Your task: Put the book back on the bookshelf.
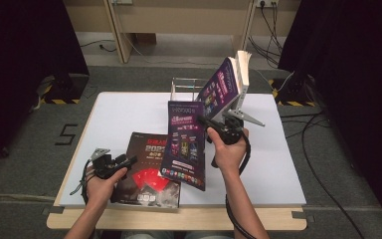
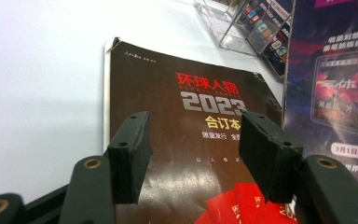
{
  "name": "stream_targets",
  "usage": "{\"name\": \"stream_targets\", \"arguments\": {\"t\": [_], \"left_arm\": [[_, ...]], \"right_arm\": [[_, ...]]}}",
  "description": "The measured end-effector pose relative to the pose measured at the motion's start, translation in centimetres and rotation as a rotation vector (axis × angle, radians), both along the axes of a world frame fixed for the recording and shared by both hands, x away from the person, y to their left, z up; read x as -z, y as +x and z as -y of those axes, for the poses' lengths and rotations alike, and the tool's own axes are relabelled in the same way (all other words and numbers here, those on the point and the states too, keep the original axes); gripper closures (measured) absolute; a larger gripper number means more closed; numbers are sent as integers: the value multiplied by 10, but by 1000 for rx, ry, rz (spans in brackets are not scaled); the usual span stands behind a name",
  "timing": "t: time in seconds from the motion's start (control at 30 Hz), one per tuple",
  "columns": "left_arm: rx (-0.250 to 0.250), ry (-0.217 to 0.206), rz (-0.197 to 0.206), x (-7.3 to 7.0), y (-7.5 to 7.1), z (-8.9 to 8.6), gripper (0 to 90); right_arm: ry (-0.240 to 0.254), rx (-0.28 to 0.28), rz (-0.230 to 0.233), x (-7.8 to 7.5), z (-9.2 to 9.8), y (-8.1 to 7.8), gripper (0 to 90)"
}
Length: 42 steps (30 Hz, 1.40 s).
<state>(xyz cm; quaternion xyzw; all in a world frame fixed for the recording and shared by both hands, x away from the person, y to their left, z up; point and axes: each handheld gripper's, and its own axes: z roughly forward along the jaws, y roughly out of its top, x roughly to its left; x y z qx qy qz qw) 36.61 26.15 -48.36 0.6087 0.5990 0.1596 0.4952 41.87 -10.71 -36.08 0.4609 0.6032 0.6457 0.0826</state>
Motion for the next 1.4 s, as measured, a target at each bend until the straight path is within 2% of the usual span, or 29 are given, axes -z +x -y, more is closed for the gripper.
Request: {"name": "stream_targets", "arguments": {"t": [0.43,0.67,1.23,1.4], "left_arm": [[1,0,4,-1,0,0,428],[0,5,11,-2,1,0,432],[10,19,7,0,1,2,432],[11,10,5,0,1,4,431]], "right_arm": [[20,48,56,-14,13,0,844],[31,66,53,-19,20,2,844],[31,114,89,-31,30,5,845],[32,133,99,-35,34,6,845]]}}
